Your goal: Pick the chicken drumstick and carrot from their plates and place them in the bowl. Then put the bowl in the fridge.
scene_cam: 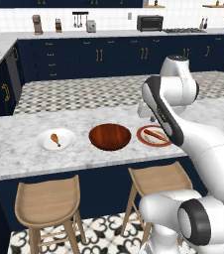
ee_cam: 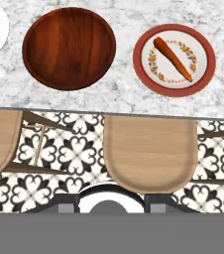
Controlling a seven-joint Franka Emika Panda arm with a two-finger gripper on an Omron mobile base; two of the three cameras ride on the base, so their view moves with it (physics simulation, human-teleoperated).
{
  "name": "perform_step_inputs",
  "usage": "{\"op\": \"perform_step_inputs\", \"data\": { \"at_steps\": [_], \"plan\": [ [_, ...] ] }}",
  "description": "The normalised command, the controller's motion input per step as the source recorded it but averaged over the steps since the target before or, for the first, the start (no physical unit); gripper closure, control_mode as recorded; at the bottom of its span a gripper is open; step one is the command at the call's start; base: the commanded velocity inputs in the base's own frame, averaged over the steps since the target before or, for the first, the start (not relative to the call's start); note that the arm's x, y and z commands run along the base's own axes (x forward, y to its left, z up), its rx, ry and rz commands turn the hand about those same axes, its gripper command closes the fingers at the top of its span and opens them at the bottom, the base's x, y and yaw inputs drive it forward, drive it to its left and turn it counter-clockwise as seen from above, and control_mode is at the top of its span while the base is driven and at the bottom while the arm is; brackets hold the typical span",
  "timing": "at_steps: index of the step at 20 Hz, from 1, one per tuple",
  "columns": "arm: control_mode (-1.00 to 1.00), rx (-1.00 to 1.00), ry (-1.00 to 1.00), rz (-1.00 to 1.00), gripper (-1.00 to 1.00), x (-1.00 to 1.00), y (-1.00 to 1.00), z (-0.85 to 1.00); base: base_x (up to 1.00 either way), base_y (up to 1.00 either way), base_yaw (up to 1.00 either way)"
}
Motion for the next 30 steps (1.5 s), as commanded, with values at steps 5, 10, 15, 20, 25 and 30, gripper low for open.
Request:
{"op": "perform_step_inputs", "data": {
  "at_steps": [5, 10, 15, 20, 25, 30],
  "plan": [
    [-1.00, 0.00, 0.00, 0.00, -1.00, -0.16, -0.30, -0.14, 0.00, 0.00, 0.00],
    [-1.00, 0.00, 0.04, 0.14, -1.00, 0.47, -0.81, -0.66, 0.00, 0.00, 0.00],
    [-1.00, -0.03, 0.03, 0.21, -1.00, 0.97, -0.57, -0.97, 0.00, 0.00, 0.00],
    [-1.00, -0.01, 0.19, 0.15, -1.00, 0.99, -0.33, -0.43, 0.00, 0.00, 0.00],
    [-1.00, 0.00, 0.05, 0.07, -1.00, 0.84, -0.09, -0.14, 0.00, 0.00, 0.00],
    [-1.00, 0.00, -0.08, 0.06, -1.00, 0.41, -0.02, -0.42, 0.00, 0.00, 0.00]
  ]
}}
